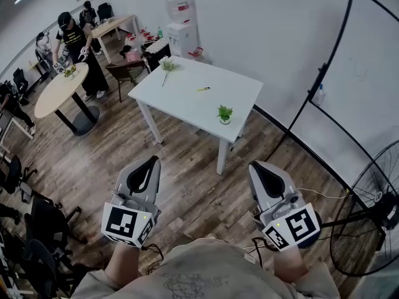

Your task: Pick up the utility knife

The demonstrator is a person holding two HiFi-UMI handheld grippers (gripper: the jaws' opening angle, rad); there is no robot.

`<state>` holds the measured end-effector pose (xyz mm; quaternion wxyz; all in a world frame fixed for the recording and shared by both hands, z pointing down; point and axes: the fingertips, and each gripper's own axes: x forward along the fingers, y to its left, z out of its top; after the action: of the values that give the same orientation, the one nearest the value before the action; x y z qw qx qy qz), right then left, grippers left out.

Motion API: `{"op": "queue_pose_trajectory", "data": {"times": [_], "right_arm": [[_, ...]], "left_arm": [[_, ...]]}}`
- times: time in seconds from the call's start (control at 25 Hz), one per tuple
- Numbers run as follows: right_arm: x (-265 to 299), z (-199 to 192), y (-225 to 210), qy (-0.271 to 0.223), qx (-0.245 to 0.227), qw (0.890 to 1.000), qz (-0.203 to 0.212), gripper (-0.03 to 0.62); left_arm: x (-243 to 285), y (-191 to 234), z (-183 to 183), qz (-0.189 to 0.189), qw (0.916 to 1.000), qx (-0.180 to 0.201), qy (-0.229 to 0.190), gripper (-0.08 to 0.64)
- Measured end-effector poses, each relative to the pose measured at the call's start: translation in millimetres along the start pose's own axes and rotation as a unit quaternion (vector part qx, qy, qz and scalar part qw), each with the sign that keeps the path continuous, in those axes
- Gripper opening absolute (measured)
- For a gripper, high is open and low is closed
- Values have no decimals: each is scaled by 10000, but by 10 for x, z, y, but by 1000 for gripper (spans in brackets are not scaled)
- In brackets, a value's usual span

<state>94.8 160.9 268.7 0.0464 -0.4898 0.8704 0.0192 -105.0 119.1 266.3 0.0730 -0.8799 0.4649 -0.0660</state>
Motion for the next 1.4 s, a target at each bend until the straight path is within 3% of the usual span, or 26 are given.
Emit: {"op": "queue_pose_trajectory", "data": {"times": [0.36,0.48,0.64,1.04,1.4], "right_arm": [[-23,-43,-140,-47,45,9999,-117,33],[-24,-31,-172,-123,130,9997,-158,189],[63,-65,-214,-94,76,9997,-228,215],[604,-254,-332,225,-124,9996,-94,219],[1543,-494,-658,613,-166,9979,-155,221]], "left_arm": [[99,-60,-10,47,10000,-54,37,0],[90,-12,0,172,9998,-97,7,0],[113,91,-16,212,9997,-103,-20,0],[498,444,-169,129,9998,-179,-11,0],[1225,1122,-358,-42,9997,-251,48,0]]}}
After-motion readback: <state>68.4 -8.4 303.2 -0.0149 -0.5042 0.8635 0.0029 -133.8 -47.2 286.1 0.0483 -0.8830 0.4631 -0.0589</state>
